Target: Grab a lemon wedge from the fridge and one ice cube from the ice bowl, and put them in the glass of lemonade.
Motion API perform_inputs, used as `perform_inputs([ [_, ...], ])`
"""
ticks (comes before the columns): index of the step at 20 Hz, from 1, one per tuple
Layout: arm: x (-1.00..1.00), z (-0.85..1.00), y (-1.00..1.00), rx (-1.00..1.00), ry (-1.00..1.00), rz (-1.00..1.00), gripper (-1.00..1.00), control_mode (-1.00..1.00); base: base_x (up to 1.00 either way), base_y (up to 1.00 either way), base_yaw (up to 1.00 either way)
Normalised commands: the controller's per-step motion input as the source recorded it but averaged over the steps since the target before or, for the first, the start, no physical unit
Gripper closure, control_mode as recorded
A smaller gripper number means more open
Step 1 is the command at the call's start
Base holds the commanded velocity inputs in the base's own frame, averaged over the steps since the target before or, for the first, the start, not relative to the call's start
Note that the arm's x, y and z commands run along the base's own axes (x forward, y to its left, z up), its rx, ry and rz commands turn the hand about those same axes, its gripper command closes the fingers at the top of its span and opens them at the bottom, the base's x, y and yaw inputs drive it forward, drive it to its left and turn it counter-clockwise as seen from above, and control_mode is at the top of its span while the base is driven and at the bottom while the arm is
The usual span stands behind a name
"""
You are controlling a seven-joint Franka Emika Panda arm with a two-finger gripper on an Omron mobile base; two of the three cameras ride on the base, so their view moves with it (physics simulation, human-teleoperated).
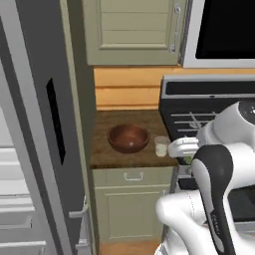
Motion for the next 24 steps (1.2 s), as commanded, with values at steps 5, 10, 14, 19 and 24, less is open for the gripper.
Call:
perform_inputs([
  [5,0.0,0.0,0.0,0.0,0.0,0.0,1.0,1.0,0.68,-0.56,-0.2],
  [10,0.0,0.0,0.0,0.0,0.0,0.0,1.0,1.0,0.3,-0.27,-0.23],
  [14,0.0,0.0,0.0,0.0,0.0,0.0,1.0,1.0,0.1,0.0,-0.04],
  [19,0.09,-0.26,0.02,0.0,0.02,0.0,1.0,-1.0,0.0,0.0,0.0],
  [24,0.68,-0.92,0.47,0.0,0.2,0.0,1.0,-1.0,0.0,0.0,0.0],
])
